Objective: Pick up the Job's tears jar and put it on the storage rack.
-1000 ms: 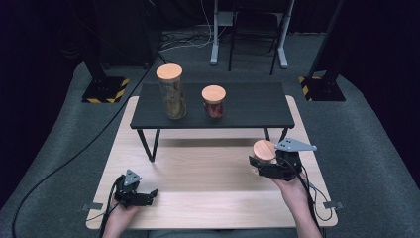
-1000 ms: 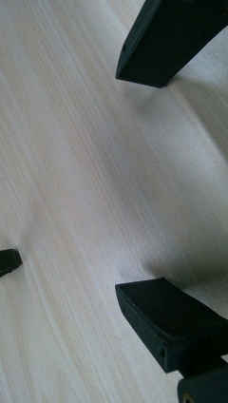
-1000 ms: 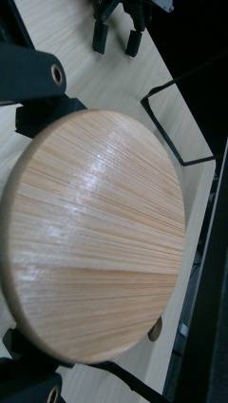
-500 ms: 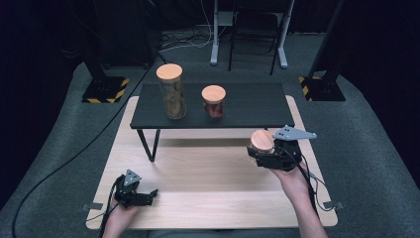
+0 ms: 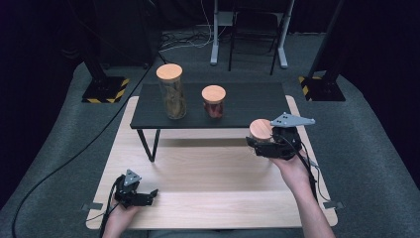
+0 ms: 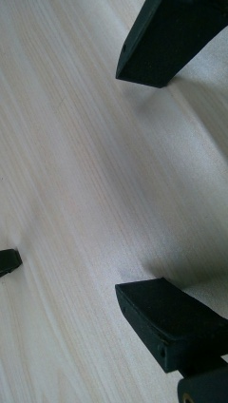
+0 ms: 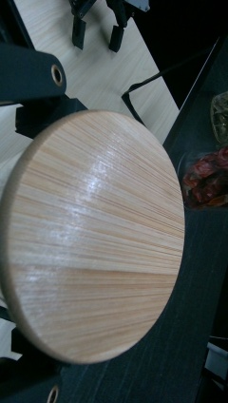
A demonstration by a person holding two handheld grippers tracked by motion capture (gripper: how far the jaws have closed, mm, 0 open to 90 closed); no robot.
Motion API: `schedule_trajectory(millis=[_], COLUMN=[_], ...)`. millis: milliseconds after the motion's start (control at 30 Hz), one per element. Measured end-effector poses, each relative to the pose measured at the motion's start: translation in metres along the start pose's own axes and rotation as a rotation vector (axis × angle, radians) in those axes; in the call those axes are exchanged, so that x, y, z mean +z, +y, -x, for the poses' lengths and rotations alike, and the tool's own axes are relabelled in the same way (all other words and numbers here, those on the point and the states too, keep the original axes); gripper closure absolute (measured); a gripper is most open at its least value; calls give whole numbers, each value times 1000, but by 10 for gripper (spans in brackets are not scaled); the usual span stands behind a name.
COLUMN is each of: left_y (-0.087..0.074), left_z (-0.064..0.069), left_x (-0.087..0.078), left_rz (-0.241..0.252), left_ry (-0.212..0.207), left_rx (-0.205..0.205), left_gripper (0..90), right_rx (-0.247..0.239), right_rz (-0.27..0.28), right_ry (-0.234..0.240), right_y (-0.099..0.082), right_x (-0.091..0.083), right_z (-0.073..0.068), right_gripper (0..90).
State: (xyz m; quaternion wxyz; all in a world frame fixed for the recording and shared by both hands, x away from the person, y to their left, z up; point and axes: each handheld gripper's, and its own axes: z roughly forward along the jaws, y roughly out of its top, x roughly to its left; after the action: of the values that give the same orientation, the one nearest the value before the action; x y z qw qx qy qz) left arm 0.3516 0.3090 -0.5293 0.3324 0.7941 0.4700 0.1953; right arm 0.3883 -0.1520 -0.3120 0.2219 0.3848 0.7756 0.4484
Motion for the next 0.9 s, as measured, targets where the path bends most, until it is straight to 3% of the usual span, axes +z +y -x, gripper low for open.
schedule_trajectory(millis=[533, 900], left_y=[0, 0], left_z=[0, 0], left_x=[0, 0], left_rz=[0, 0], left_ry=[-1, -2], left_rx=[1, 1], left_gripper=[20, 19], right_rx=[4, 20], right_rz=[4, 7], right_ry=[-12, -33], right_y=[31, 48], right_x=[4, 17], right_z=[9, 18], right_gripper=[251, 251])
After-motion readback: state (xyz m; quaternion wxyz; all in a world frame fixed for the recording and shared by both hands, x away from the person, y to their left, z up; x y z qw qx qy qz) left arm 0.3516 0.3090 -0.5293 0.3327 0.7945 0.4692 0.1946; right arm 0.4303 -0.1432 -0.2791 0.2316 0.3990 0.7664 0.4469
